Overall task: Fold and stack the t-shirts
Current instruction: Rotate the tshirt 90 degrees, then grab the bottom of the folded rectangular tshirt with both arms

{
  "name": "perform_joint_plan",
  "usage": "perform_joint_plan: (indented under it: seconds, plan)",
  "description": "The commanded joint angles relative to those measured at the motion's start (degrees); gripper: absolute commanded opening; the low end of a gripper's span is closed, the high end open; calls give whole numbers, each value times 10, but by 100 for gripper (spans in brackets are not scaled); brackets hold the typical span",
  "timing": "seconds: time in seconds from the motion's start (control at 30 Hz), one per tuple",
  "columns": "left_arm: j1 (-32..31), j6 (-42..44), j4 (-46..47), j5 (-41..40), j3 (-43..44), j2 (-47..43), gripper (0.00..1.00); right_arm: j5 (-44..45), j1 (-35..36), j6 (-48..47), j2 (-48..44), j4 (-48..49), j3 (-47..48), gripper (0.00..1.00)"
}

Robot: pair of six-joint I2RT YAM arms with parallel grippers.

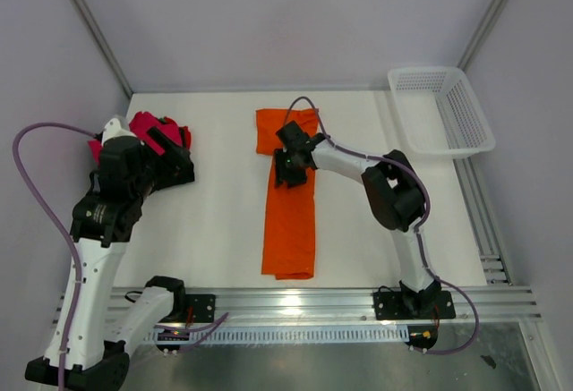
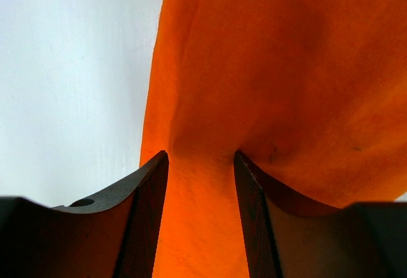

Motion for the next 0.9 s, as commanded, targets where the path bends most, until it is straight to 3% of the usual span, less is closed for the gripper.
perform_joint_plan:
  seconds: [0.0, 0.3, 0.73, 0.87]
  plan:
    - [2, 6, 5, -19, 21, -15, 82, 34, -2, -17, 46, -13, 32, 50]
    - [2, 16, -2, -19, 18, -19, 82, 20, -17, -36, 20, 14, 15, 50]
    - [2, 17, 42, 17, -30, 22, 82, 14, -17, -38, -227, 46, -118, 51]
    - [2, 21, 60, 31, -38, 46, 82, -52, -17, -9, -307, 68, -218, 52]
